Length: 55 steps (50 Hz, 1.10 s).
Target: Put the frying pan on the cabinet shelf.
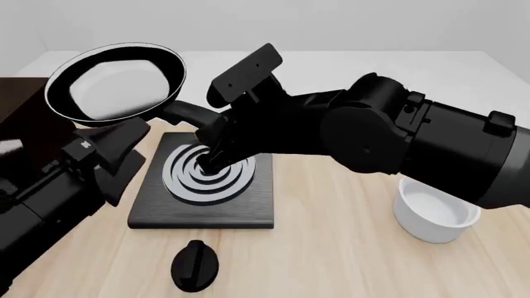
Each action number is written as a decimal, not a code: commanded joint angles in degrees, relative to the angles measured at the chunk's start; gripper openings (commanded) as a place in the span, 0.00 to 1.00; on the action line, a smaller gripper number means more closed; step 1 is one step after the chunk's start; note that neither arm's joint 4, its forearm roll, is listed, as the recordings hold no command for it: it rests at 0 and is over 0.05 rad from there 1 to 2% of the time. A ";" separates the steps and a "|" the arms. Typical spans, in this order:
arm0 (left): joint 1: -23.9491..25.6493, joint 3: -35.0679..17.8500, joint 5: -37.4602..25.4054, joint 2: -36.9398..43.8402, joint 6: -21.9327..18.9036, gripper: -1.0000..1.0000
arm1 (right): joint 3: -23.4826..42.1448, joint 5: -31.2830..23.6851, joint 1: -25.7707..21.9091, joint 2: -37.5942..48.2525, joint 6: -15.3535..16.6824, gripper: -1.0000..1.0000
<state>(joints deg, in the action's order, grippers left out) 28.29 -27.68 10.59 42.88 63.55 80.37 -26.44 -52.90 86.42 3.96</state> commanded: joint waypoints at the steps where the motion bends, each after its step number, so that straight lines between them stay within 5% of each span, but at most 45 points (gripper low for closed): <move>1: 0.68 -0.54 2.81 2.43 2.24 1.00 | 1.30 0.86 -0.51 -0.94 -0.91 0.00; 55: 6.04 -1.28 8.39 9.14 4.97 1.00 | -0.90 2.86 -4.63 -1.31 -1.50 0.00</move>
<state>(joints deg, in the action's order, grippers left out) 33.77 -28.64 17.24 50.38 67.20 78.58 -24.39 -56.99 86.21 3.34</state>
